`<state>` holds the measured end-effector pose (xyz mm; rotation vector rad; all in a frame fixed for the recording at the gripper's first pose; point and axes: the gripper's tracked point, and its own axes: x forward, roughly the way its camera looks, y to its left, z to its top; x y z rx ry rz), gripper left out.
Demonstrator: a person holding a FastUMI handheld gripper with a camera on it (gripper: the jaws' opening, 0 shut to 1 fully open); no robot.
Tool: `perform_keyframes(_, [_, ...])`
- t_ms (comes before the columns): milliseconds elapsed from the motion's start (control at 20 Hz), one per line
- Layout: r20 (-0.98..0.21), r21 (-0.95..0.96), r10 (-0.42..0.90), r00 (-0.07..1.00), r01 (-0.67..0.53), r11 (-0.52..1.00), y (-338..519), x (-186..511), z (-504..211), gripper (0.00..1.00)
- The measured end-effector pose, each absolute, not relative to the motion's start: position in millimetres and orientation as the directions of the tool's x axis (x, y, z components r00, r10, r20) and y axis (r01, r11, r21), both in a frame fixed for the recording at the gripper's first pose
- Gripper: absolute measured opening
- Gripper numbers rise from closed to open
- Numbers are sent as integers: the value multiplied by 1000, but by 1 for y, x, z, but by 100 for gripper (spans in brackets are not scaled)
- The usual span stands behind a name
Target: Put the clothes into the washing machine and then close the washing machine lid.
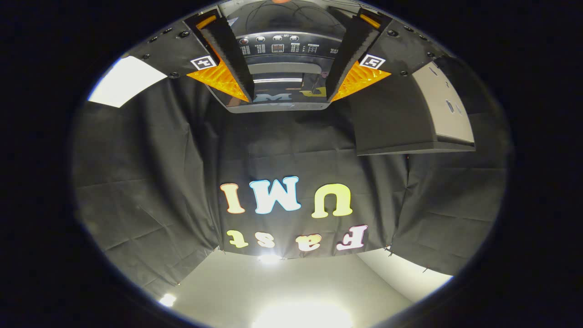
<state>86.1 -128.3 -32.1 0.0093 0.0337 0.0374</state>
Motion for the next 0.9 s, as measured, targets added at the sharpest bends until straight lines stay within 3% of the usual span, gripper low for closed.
perform_keyframes(350, [-22, 94, 56, 998, -54, 994, -130, 12, -30, 98])
perform_keyframes(900, [-92, 56, 19, 996, -14, 998, -136, -61, -78, 98])
